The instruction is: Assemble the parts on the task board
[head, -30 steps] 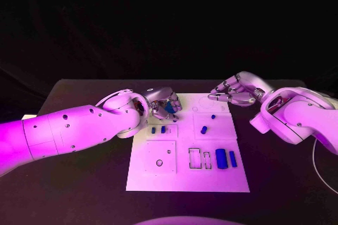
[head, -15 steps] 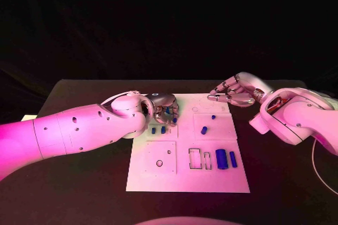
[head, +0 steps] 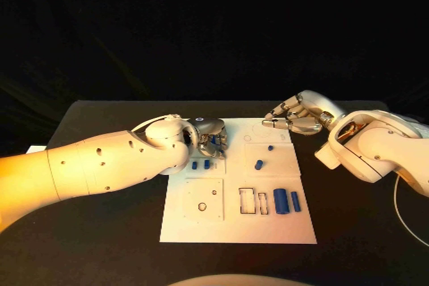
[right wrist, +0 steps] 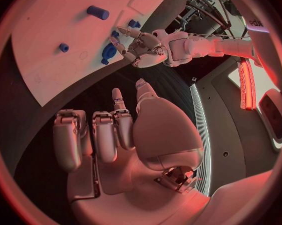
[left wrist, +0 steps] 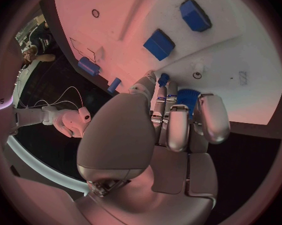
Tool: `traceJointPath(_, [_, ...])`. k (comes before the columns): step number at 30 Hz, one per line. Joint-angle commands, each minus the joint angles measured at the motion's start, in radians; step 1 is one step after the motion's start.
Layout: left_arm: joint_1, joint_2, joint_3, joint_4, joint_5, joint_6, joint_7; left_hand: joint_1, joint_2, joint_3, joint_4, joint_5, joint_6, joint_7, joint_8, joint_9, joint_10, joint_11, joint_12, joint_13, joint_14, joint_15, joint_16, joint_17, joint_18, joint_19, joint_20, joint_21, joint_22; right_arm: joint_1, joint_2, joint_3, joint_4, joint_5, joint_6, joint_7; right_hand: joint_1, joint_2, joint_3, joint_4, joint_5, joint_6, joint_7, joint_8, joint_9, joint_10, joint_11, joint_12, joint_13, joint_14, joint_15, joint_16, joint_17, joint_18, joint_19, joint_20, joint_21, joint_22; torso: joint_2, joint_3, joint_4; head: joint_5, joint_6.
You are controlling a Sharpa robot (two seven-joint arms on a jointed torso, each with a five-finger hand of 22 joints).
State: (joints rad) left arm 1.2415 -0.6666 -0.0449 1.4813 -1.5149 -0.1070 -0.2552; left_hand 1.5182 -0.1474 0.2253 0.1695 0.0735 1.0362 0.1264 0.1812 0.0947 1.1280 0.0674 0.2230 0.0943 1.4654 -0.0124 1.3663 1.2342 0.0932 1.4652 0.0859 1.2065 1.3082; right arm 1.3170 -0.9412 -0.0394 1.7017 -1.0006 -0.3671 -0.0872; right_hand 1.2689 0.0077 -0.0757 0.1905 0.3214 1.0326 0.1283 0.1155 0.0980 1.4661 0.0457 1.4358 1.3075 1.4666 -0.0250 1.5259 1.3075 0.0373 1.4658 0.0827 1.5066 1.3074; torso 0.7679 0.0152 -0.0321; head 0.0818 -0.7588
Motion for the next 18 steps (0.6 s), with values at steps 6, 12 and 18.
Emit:
traceJointPath(6, [-0.001,0.004,0.001,-0.001,-0.011,0.016,-0.016,0.016,0.010,0.035,-0.005,0.006,0.025,-0.001,-0.015,-0.006,0.028,-0.003,-0.016,-0.008,0.042,-0.007,0.000,-0.005,-0.020,0.026,-0.006,0.011,0.024,-0.001,0.001,0.000,0.001,-0.003,0.013,0.009,0.008,-0.002,-0.006,0.001,0.003,-0.007,0.000,-0.001,0.001,0.043,-0.001,-0.001,0.193,0.087,-0.002,-0.002,0.185,-0.004,0.027,-0.003,-0.005,0.115,0.000,0.0003,-0.0003,0.000,-0.002])
traceJointPath(12, [-0.001,0.004,0.002,-0.001,-0.011,0.036,-0.030,0.024,0.010,0.059,-0.011,0.006,0.036,-0.002,-0.022,-0.009,0.046,-0.006,-0.025,-0.012,0.042,-0.009,0.002,-0.007,-0.021,0.025,-0.007,0.015,0.029,-0.001,0.001,0.000,0.000,-0.003,0.014,0.009,0.008,-0.002,-0.006,0.001,0.003,-0.007,0.000,-0.001,0.001,0.043,-0.001,-0.001,0.193,0.087,-0.002,-0.002,0.185,-0.004,0.027,-0.003,-0.005,0.115,0.000,-0.0003,0.0002,-0.002,-0.003])
traceJointPath(18, [-0.001,0.002,0.002,0.000,-0.011,0.037,-0.039,0.021,0.005,0.070,-0.013,0.006,0.038,0.000,-0.029,-0.012,0.048,-0.005,-0.034,-0.015,0.042,-0.008,0.001,-0.011,-0.022,0.025,-0.008,0.019,0.033,-0.001,0.001,0.000,0.000,-0.003,0.015,0.008,0.008,-0.002,-0.006,0.001,0.003,-0.007,0.000,-0.001,0.001,0.043,-0.001,-0.001,0.193,0.087,-0.002,-0.002,0.185,-0.004,0.027,-0.003,-0.005,0.115,0.000,-0.0005,0.0010,-0.002,-0.004])
